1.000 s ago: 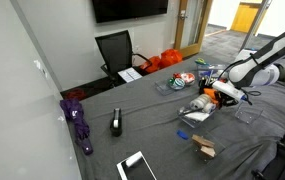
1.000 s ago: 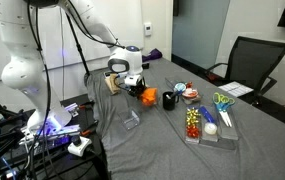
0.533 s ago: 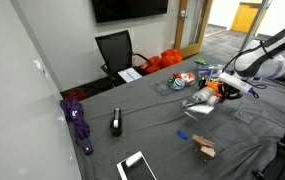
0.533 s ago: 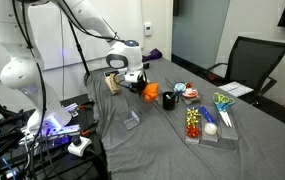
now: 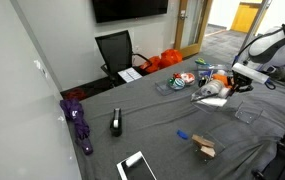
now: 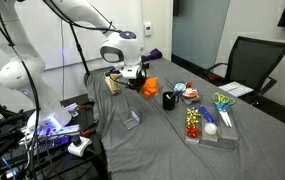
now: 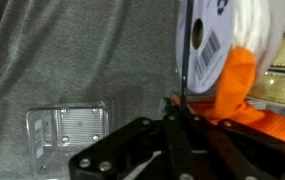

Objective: Move the container on the left to the right.

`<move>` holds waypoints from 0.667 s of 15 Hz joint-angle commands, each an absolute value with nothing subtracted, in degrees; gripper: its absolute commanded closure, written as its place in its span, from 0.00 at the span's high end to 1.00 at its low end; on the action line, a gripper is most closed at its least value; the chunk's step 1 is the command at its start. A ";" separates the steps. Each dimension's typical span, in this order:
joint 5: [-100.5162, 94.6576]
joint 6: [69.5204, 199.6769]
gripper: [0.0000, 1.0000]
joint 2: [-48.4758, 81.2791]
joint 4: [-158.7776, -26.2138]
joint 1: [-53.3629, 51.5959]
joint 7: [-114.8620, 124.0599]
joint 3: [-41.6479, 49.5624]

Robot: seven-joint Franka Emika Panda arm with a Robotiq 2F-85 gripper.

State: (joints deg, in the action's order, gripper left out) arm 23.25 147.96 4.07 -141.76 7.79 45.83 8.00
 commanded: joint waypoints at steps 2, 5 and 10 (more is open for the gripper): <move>24.16 143.41 0.01 -1.16 -141.89 10.31 40.16 10.70; 22.32 142.00 0.01 -0.73 -140.37 11.78 38.47 12.69; 21.64 139.21 0.01 0.82 -137.18 14.02 34.04 15.42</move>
State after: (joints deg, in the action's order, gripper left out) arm 21.89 142.93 0.48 -140.14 12.24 37.12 14.48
